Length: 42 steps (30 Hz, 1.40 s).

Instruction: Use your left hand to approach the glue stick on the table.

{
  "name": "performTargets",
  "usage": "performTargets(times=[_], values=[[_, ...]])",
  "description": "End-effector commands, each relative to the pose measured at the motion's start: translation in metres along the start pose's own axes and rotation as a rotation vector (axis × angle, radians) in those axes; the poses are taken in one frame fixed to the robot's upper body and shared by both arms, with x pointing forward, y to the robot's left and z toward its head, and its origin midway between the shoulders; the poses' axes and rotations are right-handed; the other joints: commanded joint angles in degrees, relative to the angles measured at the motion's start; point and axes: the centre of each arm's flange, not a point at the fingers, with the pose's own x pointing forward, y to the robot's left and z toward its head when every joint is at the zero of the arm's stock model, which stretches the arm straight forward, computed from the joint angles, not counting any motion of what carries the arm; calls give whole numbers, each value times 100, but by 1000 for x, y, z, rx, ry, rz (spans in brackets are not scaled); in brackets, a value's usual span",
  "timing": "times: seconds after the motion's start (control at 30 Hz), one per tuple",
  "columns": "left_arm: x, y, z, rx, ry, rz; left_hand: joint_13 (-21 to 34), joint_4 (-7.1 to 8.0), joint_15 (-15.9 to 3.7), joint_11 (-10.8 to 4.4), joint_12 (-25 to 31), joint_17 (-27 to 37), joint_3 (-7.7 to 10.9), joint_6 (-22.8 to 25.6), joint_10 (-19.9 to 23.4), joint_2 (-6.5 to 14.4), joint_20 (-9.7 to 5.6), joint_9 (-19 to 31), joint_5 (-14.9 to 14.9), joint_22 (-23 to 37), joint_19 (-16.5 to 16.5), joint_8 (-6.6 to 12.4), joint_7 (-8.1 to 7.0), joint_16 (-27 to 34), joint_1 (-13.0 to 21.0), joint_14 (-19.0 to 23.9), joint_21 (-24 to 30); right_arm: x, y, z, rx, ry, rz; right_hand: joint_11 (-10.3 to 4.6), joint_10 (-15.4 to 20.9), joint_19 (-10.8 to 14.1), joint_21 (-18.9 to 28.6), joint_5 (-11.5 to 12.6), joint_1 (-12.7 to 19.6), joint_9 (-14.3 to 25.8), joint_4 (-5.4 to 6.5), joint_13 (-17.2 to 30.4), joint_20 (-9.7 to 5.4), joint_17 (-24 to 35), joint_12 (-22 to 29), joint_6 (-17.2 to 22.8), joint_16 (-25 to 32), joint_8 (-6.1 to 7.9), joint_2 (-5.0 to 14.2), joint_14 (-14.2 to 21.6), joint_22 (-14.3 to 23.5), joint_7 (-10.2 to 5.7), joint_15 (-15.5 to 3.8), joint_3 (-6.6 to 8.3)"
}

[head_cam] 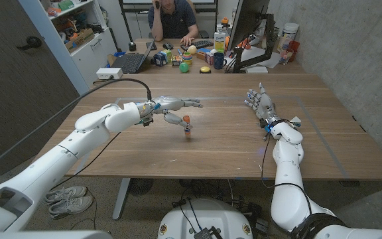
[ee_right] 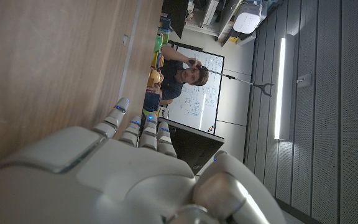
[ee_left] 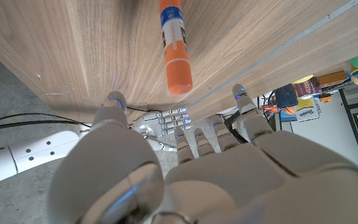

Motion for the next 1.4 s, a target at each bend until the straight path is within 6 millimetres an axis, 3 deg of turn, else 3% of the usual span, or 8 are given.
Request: performTargets(times=[0.03, 0.53, 1.4], values=[[2, -4, 0, -2, -2, -18, 15, 5, -100, -28, 74, 5, -70, 156, 236, -25, 13, 15, 20, 18, 129, 71, -6, 55, 113, 140, 44, 2, 0, -1, 1, 3, -1, -48, 12, 32, -20, 38, 21, 14, -3, 11, 13, 9, 30, -21, 31, 23, 35, 9, 16, 44, 45, -49], [6, -5, -2, -14, -1, -36, 24, 21, -207, -13, 79, -4, -130, 716, 629, -10, -174, 42, 40, 24, 442, 223, -1, 80, 310, 396, 56, 5, 0, -1, 0, 4, 2, -42, 8, 35, -43, 46, 23, 14, -4, 11, 17, 9, 29, -21, 28, 24, 40, 4, 16, 42, 66, -82], [13, -4, -1, -19, -3, -61, 30, 36, -225, -20, -30, 0, -157, 960, 562, 19, -144, 35, 43, 25, 319, 250, -9, 5, 419, 313, -40, 9, -4, -3, 6, 8, 3, -55, 6, 37, -91, 65, 30, 13, -6, 11, 34, 8, 29, -24, 26, 24, 60, 5, 17, 40, 85, -146]])
